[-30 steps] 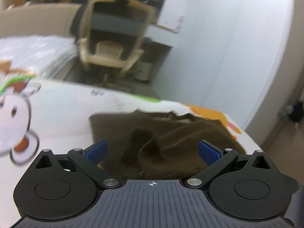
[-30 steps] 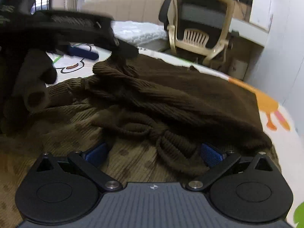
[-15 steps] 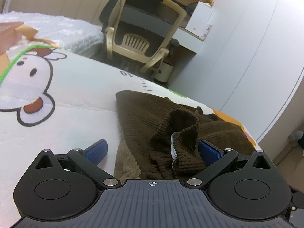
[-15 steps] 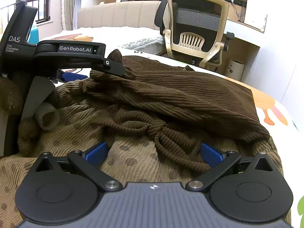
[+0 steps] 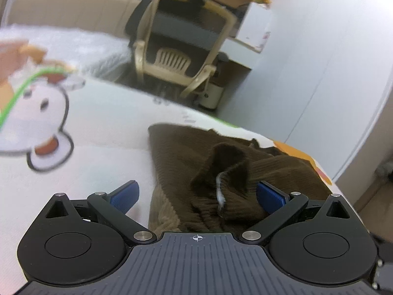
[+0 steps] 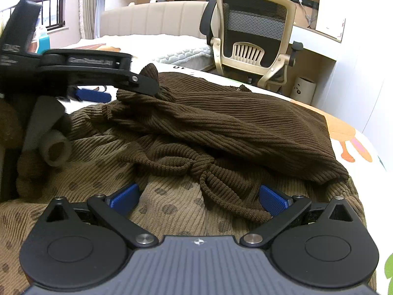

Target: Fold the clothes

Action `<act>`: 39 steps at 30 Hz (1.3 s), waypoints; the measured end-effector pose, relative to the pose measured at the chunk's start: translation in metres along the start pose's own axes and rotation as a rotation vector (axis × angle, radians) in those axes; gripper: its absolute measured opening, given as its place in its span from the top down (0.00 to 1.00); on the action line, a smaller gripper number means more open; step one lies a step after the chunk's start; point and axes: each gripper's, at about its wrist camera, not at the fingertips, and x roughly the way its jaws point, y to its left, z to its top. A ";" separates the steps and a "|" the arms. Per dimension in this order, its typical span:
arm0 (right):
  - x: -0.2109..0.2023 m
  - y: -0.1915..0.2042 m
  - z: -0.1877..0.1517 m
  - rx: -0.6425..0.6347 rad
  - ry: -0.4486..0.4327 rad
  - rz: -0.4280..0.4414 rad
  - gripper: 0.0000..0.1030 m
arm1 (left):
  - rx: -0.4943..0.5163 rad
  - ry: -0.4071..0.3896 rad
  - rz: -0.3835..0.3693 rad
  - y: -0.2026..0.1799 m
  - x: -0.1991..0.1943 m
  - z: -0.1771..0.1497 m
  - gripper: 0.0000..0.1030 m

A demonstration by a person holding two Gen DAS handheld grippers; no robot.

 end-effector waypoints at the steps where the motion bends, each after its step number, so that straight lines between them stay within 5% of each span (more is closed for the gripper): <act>1: 0.000 0.000 0.000 0.000 0.000 0.000 0.00 | 0.054 0.006 0.005 -0.007 -0.006 -0.001 0.00; 4: 0.000 0.000 0.000 0.000 0.000 0.000 0.00 | 0.226 0.101 0.018 -0.025 -0.018 -0.013 0.00; 7: 0.000 0.000 -0.001 0.000 0.000 0.000 0.00 | 0.278 0.156 0.004 -0.028 -0.019 -0.027 0.00; 13: 0.000 0.001 0.000 0.001 0.000 0.000 0.00 | 0.261 0.201 0.002 -0.025 -0.011 -0.035 0.00; 27: 0.000 0.000 -0.002 -0.003 -0.001 0.005 0.00 | 0.245 0.164 0.165 -0.020 -0.053 -0.056 0.00; 39: -0.001 0.001 -0.001 -0.004 0.000 0.005 0.00 | 0.287 0.170 0.087 -0.016 -0.055 -0.053 0.00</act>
